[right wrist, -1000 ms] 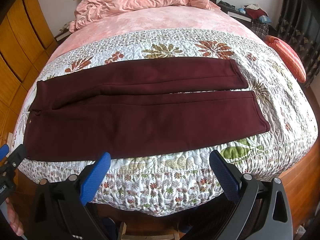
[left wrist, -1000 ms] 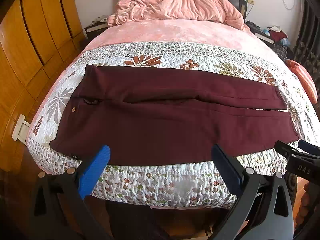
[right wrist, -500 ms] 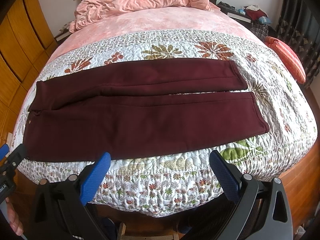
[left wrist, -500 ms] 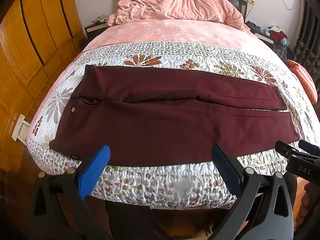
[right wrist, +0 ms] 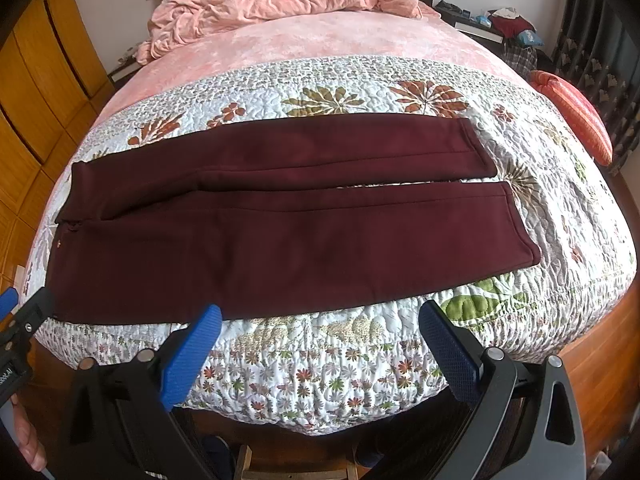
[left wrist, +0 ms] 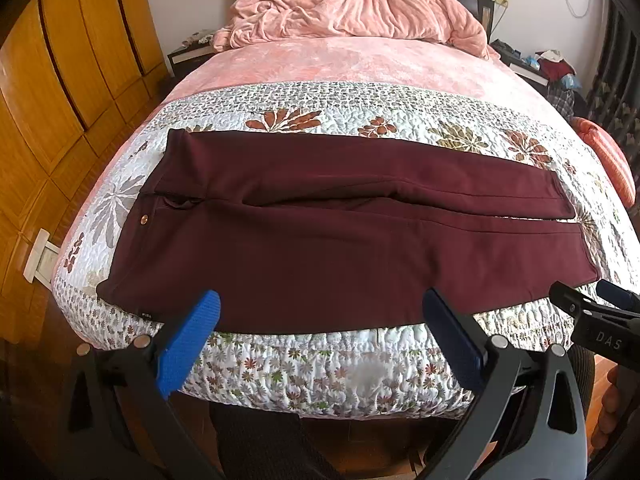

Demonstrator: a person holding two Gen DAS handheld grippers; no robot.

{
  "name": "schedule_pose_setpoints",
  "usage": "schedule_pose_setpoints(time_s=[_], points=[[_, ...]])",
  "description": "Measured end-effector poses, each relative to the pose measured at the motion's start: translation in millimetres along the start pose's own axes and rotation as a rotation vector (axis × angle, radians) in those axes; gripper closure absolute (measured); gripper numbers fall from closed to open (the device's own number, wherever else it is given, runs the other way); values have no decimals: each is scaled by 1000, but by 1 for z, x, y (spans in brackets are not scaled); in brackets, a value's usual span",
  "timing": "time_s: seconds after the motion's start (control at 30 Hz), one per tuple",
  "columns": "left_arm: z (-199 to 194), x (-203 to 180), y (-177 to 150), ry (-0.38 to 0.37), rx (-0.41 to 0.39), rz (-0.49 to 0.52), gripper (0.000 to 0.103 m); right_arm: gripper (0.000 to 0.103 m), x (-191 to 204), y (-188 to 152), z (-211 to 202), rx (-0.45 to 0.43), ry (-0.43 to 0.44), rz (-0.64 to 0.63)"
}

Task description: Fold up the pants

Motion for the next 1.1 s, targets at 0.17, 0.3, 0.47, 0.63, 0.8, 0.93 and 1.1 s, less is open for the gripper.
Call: schedule_pose_setpoints(time_s=[0.17, 0.3, 0.47, 0.63, 0.8, 0.93, 1.1], points=[[1, -2, 1, 0, 1, 1, 3, 4, 0, 1, 0, 0, -1, 0], [1, -2, 1, -1, 1, 2, 3, 4, 0, 0, 1, 1, 5, -5], [22, -11, 3, -58, 47, 15, 3, 4, -24, 22, 5, -23, 72, -24], [48, -37, 24, -179, 50, 45, 3, 4, -99, 86, 6, -98, 75, -30], [76, -78, 69, -204, 55, 52, 3, 4, -195, 160, 46, -6, 157, 56], [92, -119, 103, -261, 59, 89, 3, 4, -261, 199, 94, 89, 171, 143], [110, -168, 131, -351, 92, 133, 3, 4, -296, 215, 142, 156, 233, 165]])
Point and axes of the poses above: each gripper's, at about its wrist camera, not at the fingertips, and z roughly the way its jaws point, x to its left, y to its top, the point moved 6 cm from there along z, roughly the way its jaws point, and after that the axes turned 14 degrees about y, right-handed, at the moved point
